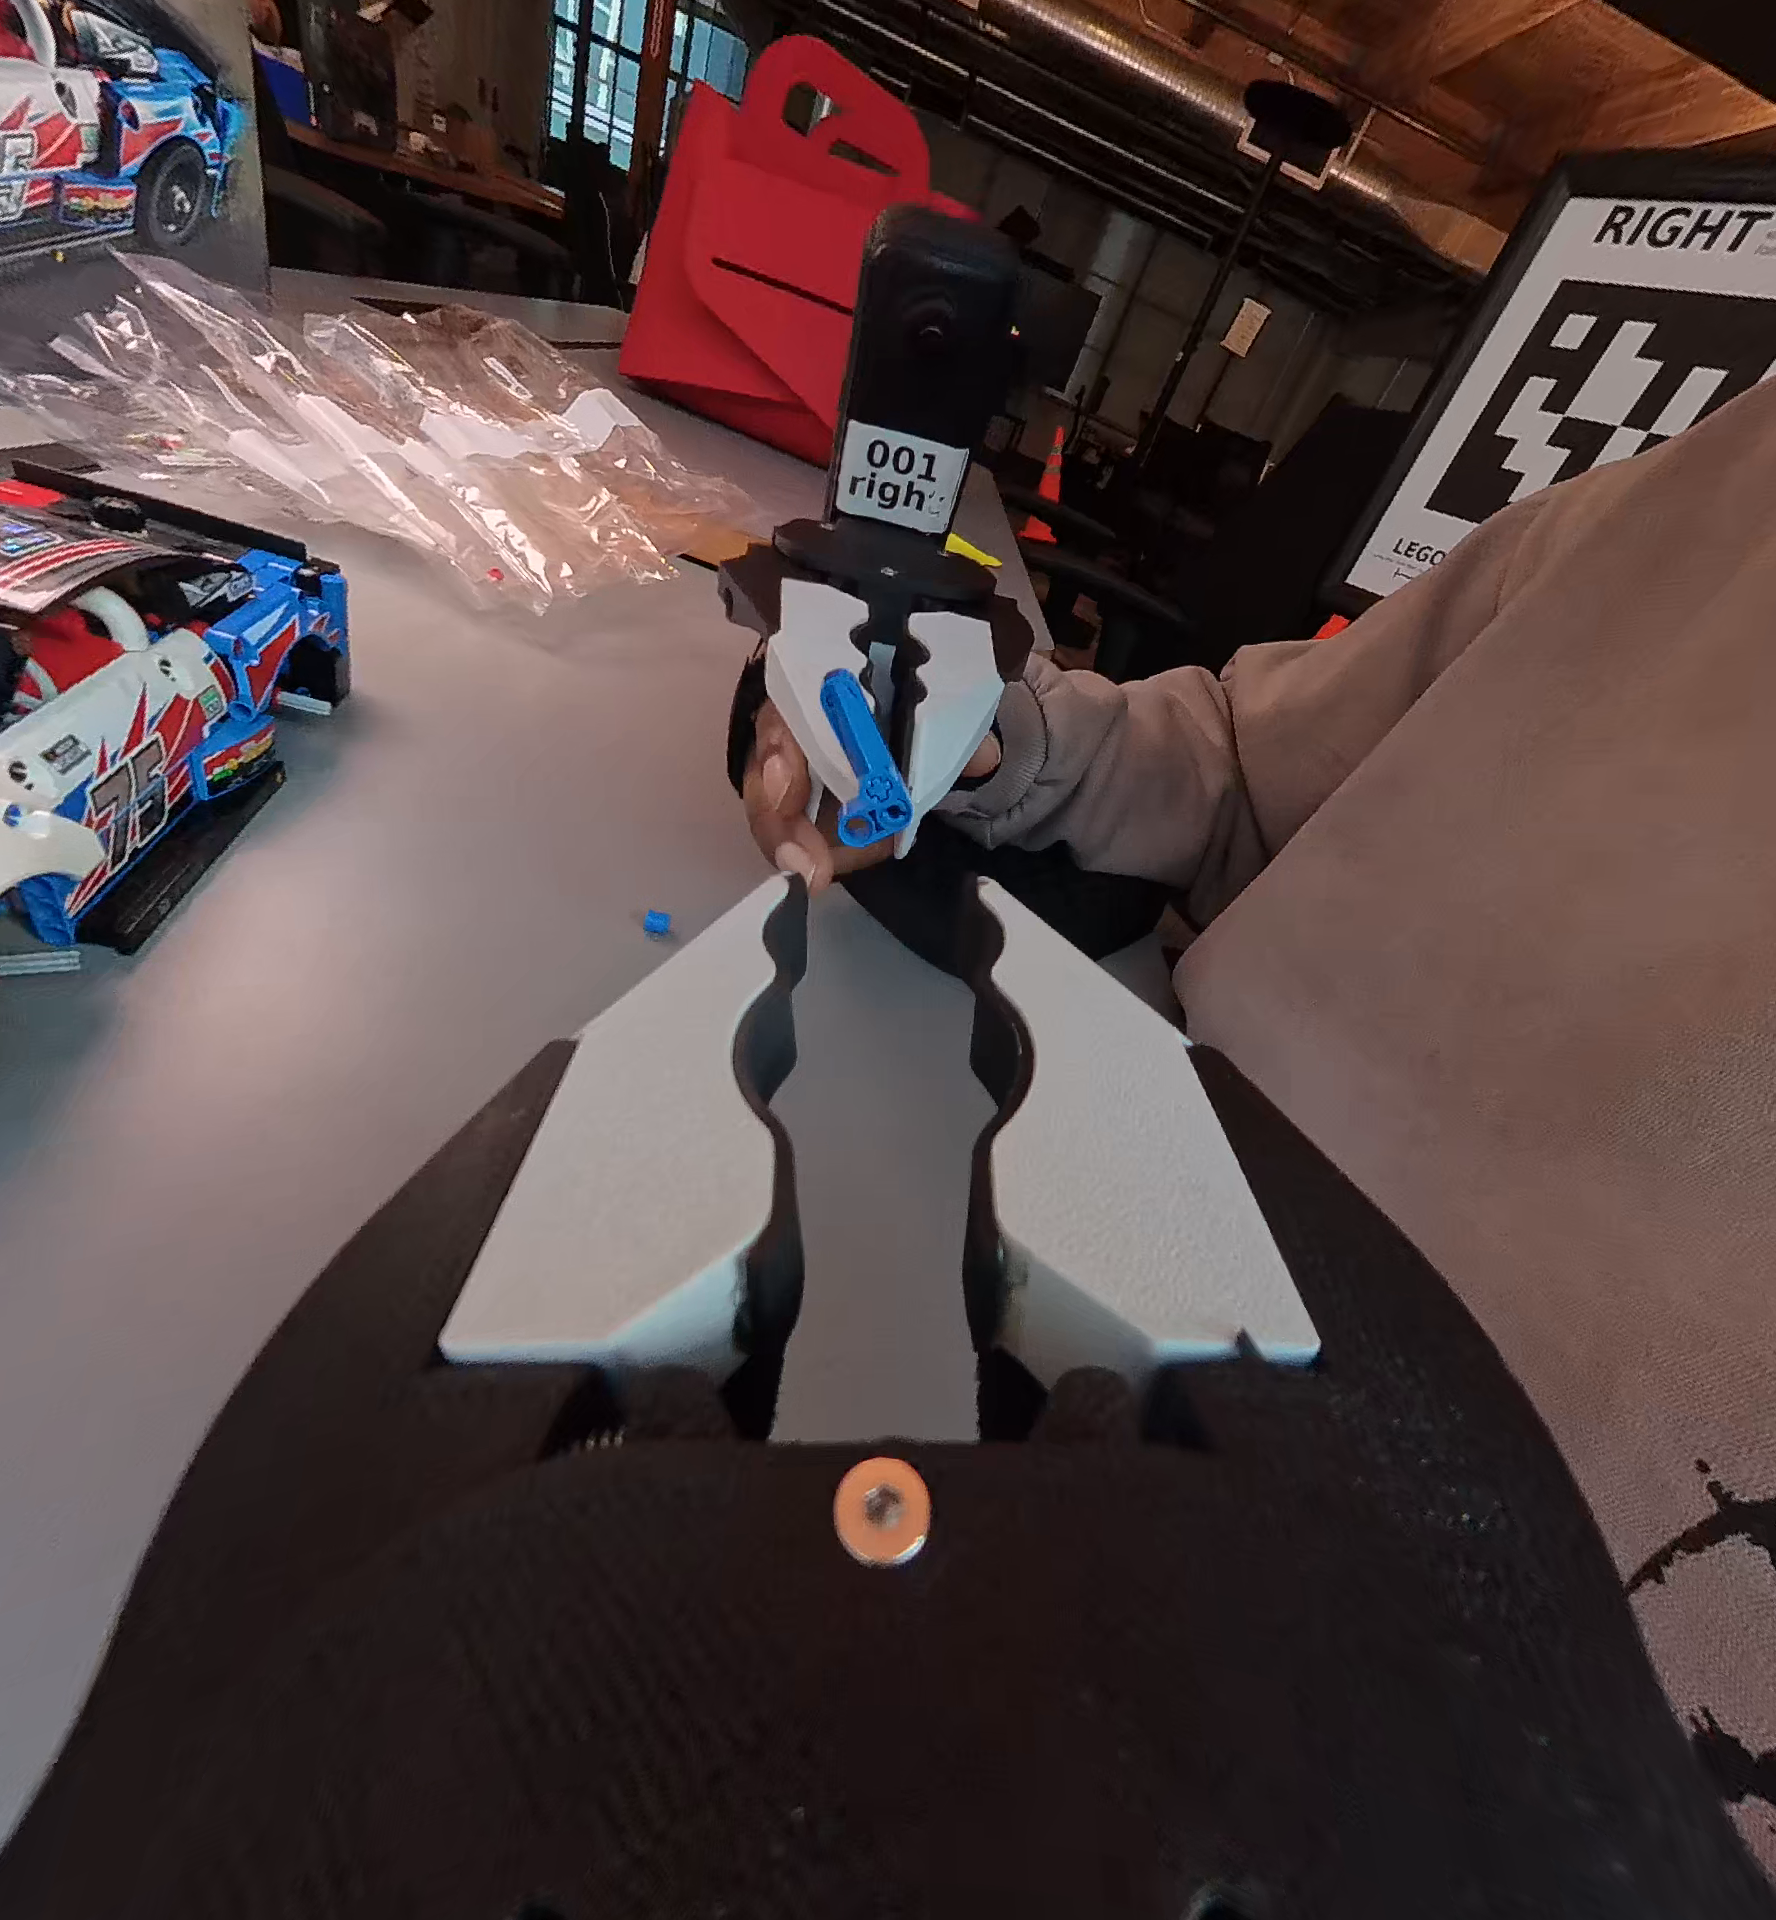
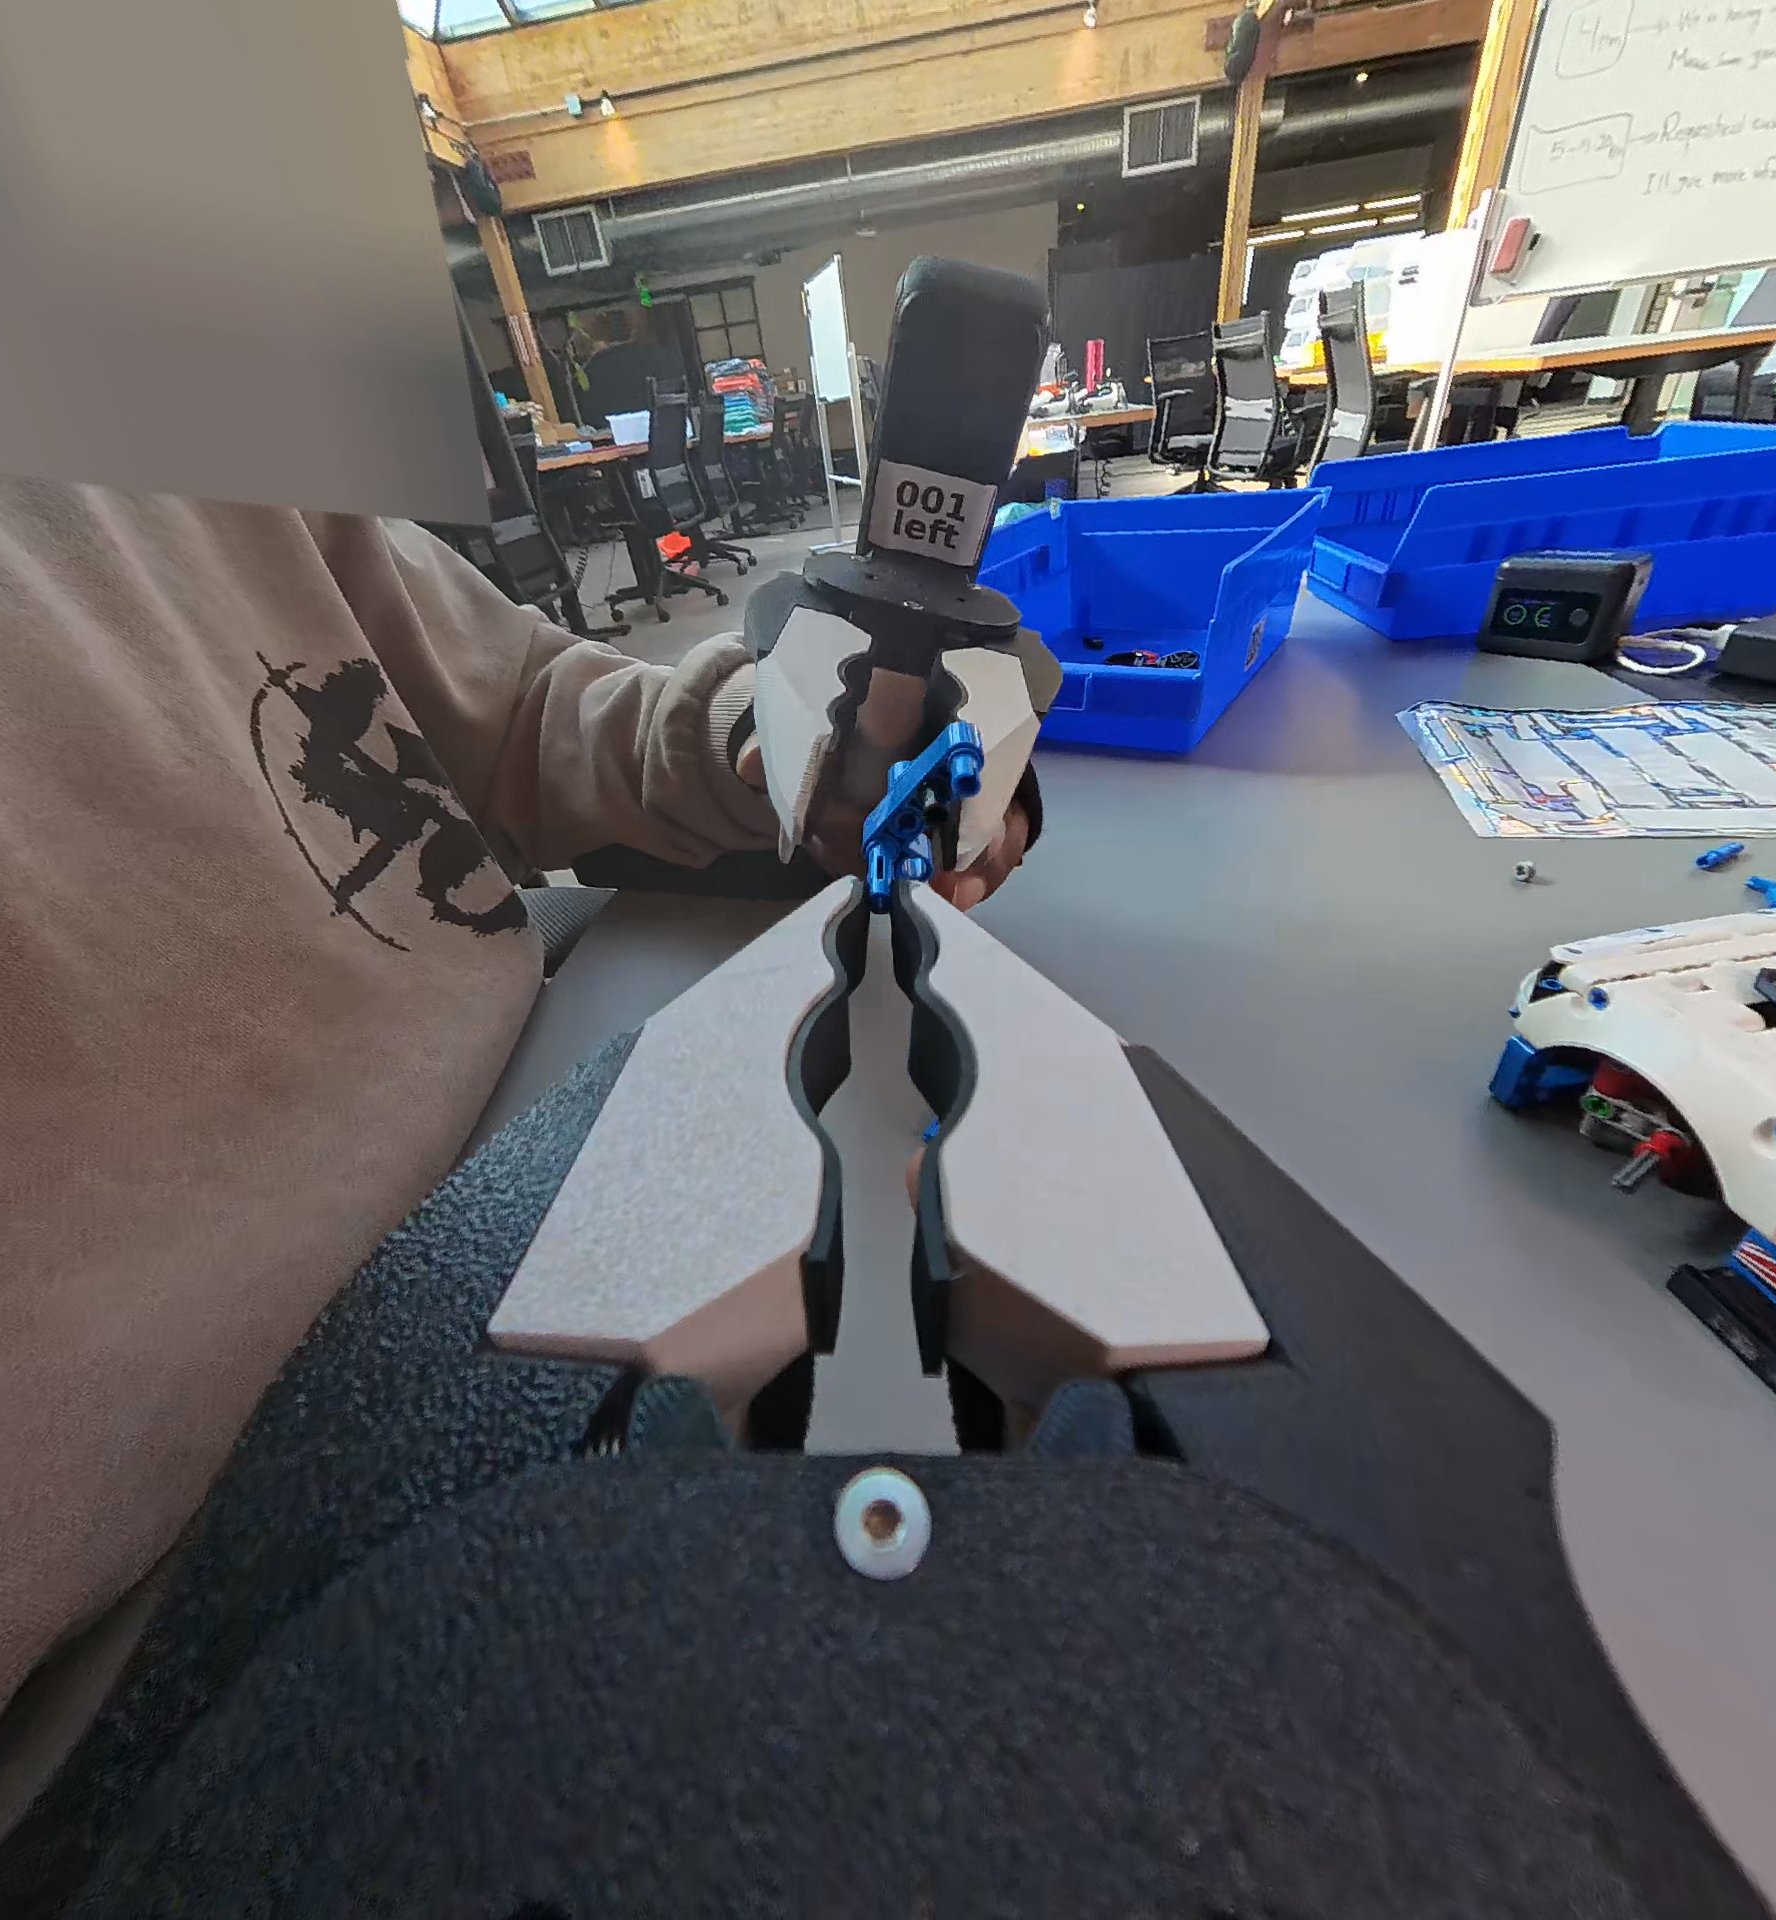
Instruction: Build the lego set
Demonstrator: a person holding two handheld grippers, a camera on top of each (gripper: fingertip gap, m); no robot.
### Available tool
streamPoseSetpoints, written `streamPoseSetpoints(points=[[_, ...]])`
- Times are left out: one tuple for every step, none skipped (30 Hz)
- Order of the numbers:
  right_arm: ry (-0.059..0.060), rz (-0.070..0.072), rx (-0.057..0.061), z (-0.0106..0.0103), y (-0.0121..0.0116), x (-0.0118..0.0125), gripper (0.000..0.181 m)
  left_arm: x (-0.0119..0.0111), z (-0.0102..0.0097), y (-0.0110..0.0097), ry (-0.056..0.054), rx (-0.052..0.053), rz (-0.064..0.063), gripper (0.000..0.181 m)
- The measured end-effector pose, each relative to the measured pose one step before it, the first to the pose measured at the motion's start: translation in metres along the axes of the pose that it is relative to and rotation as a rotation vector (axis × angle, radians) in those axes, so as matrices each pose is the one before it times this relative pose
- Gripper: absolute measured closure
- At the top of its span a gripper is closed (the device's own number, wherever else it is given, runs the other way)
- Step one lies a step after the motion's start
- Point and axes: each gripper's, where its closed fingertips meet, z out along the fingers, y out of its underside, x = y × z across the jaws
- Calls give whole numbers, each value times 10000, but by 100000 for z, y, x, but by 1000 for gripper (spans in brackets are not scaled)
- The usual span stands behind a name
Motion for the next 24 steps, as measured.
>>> streamPoseSetpoints(points=[[-61,27,19,98,9,-84,180,200,261,-112,50,52,36,153],[-46,-2,2,109,57,-75,180,100,229,-82,-7,34,29,153],[-37,-5,-2,128,53,-66,180,61,200,-52,-32,22,39,153],[-28,-6,-24,120,95,-58,180,96,159,-24,-15,12,31,153],[-26,-15,-16,104,63,-45,180,136,128,10,22,7,15,154],[-33,-10,13,82,23,-60,180,100,76,27,8,-6,20,156],[-36,-10,20,65,3,-59,180,-36,28,13,-75,-3,44,159],[-6,-30,-6,48,31,-17,180,-162,-13,5,-141,-16,63,163],[24,-80,-38,63,62,-4,180,-157,-35,7,-136,-23,70,166],[69,-121,-71,77,110,41,180,-121,-57,10,-88,-25,61,169],[89,-113,-86,79,127,62,180,-83,-58,11,-42,-28,36,169],[80,-74,-42,58,61,82,180,-94,-59,9,-30,-22,-2,169],[40,-34,4,46,-5,38,180,-60,-36,-25,9,7,-37,169],[9,4,-13,26,16,18,180,-30,-28,-8,40,-3,-40,169],[41,14,-64,47,93,72,180,-41,-35,64,24,-59,21,169],[43,-12,-91,49,121,57,180,-86,-30,96,-18,-81,73,169],[8,-35,-55,54,76,-26,180,-18,-32,93,5,-72,111,169],[-4,-26,-19,30,28,-44,180,30,-35,80,23,-57,117,169],[9,-6,-21,21,29,-18,179,39,-25,48,-2,-40,121,169],[-6,0,-15,-3,21,-15,179,11,-6,67,-35,-53,134,169],[-1,10,17,-24,-32,-2,179,-13,12,125,-63,-95,164,169],[19,1,-3,-32,-14,38,179,-32,34,133,-91,-93,182,168],[4,-10,-11,-22,17,-1,179,-7,50,81,-81,-59,158,168],[12,-6,-17,-12,14,6,179,9,58,81,-66,-66,145,169]])
